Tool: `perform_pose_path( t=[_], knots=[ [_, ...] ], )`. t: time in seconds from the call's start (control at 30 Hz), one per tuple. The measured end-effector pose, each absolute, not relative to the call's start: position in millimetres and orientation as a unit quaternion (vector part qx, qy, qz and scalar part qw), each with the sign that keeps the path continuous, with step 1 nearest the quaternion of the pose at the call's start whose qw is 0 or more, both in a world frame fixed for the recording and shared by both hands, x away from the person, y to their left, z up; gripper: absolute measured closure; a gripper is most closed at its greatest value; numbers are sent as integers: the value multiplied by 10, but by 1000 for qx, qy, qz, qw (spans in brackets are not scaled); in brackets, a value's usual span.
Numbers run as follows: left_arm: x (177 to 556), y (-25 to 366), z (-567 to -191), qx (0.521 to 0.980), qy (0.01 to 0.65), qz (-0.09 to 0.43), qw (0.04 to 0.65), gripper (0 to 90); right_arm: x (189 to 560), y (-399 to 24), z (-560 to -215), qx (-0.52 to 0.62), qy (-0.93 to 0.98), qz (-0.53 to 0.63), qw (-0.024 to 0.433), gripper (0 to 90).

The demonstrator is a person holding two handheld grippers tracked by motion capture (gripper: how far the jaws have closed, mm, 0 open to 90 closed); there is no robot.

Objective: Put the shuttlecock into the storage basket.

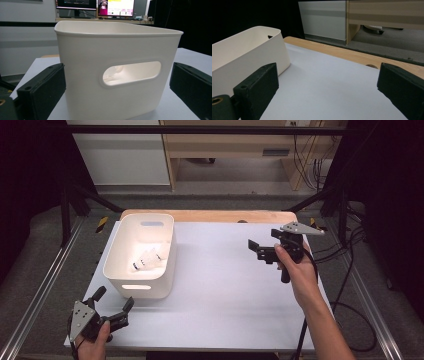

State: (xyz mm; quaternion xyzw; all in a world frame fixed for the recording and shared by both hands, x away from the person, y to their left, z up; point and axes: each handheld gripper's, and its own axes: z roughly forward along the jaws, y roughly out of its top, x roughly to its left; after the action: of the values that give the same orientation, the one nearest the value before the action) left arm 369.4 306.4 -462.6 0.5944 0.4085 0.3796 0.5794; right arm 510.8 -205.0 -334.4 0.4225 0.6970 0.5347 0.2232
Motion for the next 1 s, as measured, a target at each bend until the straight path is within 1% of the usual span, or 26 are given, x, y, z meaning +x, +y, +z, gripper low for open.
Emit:
perform_pose_path(
  t=[0.4, 1.0],
  knots=[
    [3693, 3064, -4626, 595, 408, 380, 579, 5, 5036, -2214, -3353, 430, 689, 535, 231, 40],
    [3693, 3059, -4627, 595, 406, 380, 580, 5, 4919, -2393, -3402, 428, 686, 528, 258, 38]
  ],
)
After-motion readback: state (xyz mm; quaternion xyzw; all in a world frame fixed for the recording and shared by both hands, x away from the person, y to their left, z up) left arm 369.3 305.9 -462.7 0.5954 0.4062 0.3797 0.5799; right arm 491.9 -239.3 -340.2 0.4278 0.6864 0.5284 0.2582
